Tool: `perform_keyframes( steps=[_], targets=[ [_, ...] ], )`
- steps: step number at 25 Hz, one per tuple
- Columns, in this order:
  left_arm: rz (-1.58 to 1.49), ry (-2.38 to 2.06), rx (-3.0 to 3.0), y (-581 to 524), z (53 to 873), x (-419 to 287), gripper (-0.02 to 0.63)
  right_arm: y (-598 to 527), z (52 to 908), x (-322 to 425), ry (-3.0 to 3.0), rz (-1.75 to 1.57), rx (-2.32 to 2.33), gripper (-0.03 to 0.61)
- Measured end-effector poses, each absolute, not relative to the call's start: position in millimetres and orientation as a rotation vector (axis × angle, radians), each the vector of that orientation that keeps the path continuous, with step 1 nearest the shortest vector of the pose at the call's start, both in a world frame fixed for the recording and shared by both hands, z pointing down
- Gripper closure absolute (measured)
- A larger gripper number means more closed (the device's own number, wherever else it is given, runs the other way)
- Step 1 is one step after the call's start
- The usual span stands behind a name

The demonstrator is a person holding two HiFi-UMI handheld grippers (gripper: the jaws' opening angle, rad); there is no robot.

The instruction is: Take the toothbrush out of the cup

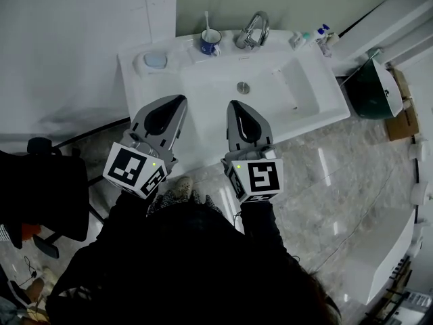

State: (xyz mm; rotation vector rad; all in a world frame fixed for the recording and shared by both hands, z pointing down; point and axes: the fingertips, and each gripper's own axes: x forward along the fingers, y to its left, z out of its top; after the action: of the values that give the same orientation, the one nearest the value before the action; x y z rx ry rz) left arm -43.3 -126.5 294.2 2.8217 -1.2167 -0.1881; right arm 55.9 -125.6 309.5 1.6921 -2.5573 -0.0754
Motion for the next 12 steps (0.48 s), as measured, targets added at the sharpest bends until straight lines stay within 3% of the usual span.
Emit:
perform_keyframes(
  steps=[12],
  targets=[
    [-0.204,-1.192,2.833,-173.2,294.3,-61.1,0.607,-171.4,308.7,39.0,-2.529,-0.094,1.703,0.574]
  ],
)
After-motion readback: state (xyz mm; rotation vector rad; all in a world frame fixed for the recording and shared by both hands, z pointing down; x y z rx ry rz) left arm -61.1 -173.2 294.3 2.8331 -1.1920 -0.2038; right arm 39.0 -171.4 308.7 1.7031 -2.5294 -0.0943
